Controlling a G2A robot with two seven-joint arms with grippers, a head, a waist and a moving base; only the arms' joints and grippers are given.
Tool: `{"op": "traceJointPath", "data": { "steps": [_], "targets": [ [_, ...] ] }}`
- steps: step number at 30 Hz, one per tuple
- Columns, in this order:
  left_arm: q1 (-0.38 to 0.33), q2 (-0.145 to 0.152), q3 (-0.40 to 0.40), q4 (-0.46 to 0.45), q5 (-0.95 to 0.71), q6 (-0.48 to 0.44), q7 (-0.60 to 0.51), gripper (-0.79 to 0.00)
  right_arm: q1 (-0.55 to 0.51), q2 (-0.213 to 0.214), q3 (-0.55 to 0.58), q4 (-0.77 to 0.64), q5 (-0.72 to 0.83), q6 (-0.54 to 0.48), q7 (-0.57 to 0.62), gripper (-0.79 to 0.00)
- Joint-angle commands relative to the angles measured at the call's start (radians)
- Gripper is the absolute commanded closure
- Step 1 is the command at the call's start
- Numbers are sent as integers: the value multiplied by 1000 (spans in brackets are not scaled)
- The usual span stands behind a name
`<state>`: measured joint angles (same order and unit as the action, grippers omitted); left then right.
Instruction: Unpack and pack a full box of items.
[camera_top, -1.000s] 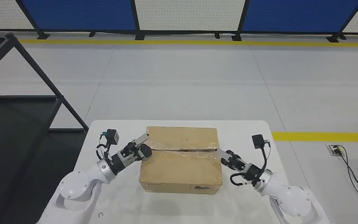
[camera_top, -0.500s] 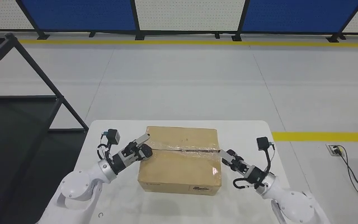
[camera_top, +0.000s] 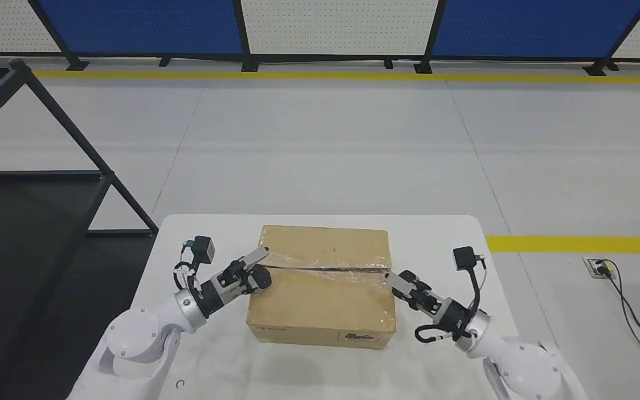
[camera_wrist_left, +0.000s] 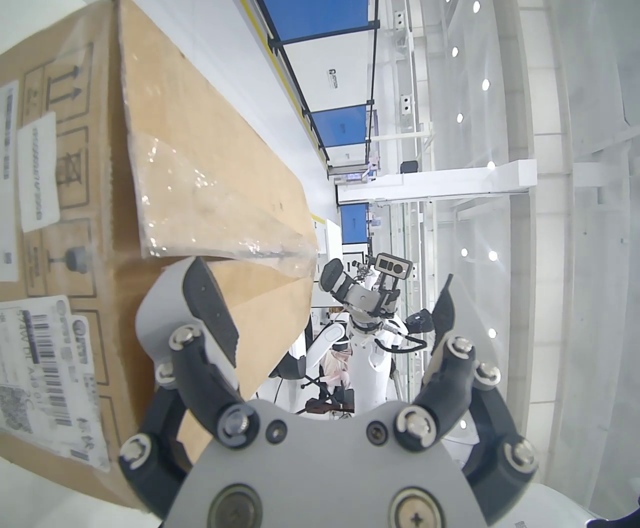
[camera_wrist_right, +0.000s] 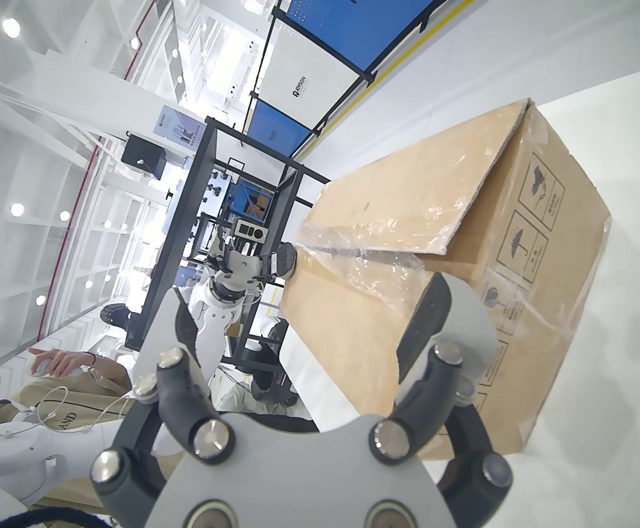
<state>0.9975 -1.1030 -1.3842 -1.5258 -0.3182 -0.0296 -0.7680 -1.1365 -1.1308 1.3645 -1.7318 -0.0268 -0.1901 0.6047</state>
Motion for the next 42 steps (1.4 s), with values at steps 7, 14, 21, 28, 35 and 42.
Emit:
{"op": "traceJointPath", "data": {
  "steps": [7,14,21,28,35,42],
  "targets": [
    [-6,0,13,13,6,9,3,-785,28,3,-13,18,-23,52,56,-785],
    [-12,0,19,13,4,5,2,-785,47,1,-21,49,-24,57,41,-785],
    [-8,1,20,3,8,2,5,-785,67,0,-32,72,-27,30,36,-785],
    [-4,2,21,-5,8,3,9,-785,86,0,-43,97,-19,-7,66,-785],
    [-4,3,23,-9,8,1,9,-785,100,-1,-53,111,-53,-26,28,-785],
    [-3,3,24,-13,8,0,11,-785,105,-2,-65,111,-44,-16,52,-785]
  ]
}}
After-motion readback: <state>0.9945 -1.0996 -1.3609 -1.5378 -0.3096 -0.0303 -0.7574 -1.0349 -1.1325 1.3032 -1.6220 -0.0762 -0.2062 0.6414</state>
